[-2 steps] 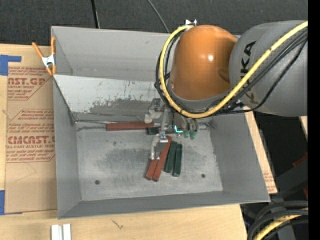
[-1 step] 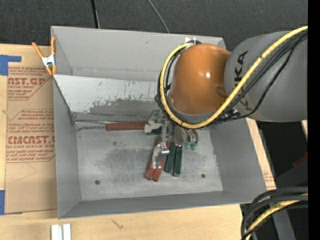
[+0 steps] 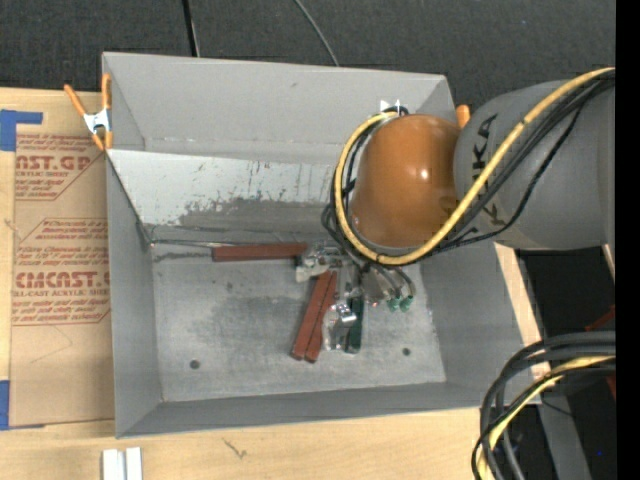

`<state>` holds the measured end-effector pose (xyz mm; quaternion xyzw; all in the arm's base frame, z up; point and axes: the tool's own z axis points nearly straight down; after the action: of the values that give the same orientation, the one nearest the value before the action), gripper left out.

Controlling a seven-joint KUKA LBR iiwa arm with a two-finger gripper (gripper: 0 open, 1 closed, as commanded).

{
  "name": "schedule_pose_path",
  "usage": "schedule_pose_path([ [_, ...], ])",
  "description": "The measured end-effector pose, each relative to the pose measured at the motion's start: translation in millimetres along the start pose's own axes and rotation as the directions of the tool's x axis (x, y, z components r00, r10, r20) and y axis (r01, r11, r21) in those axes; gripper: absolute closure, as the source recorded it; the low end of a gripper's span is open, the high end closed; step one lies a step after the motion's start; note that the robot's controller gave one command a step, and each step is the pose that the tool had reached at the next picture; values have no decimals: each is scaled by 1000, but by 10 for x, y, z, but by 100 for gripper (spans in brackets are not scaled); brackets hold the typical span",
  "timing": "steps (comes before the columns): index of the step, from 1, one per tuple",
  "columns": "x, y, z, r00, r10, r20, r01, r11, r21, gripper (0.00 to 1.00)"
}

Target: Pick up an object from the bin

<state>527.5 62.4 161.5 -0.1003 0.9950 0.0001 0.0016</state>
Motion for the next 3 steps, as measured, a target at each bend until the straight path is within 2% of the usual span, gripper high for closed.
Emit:
schedule_pose_path([
  [1,274,-83,848,996,-82,17,82,997,0,100],
  [2,274,-83,848,996,-83,17,83,997,0,100],
  [3,337,-18,732,992,-129,-2,129,992,-1,100],
])
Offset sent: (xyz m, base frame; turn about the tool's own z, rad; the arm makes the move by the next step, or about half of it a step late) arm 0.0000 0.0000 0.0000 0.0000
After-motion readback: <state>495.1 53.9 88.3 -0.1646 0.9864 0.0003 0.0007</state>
